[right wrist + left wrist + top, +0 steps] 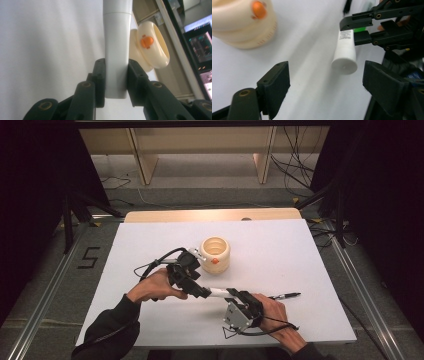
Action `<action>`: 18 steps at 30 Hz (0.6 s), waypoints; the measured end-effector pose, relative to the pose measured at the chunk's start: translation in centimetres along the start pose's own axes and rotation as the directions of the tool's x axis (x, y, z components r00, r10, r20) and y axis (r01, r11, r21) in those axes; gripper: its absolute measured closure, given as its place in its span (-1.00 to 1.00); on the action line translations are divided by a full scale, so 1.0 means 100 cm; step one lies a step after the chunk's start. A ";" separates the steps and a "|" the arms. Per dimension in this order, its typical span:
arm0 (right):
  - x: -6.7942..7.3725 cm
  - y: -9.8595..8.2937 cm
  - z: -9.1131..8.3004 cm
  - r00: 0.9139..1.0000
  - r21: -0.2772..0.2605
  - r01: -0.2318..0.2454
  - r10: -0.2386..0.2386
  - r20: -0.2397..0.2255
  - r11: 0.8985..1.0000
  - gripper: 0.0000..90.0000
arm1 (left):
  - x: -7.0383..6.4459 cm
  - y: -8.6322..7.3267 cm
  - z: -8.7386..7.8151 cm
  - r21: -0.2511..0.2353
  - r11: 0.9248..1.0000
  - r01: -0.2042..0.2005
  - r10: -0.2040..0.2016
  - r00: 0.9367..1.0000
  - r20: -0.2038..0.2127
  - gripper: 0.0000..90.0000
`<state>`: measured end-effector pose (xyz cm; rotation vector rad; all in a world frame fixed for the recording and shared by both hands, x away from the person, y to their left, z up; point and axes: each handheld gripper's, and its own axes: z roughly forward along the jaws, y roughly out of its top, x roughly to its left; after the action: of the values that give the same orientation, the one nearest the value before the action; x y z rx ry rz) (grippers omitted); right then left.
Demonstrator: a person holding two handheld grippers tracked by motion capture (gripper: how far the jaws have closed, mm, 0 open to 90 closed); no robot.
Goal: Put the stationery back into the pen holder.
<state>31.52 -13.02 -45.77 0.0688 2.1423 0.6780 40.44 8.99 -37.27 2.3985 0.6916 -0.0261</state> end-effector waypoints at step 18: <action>-0.048 -0.021 -0.001 0.830 -0.067 -0.544 0.525 -0.190 0.836 0.59 | 0.004 -0.037 -0.015 -0.362 0.932 -0.017 -0.028 0.993 -0.118 -0.61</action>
<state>34.81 -16.26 -43.26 0.5911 2.2452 1.1708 38.76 12.49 -38.25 2.0529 0.6915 0.2290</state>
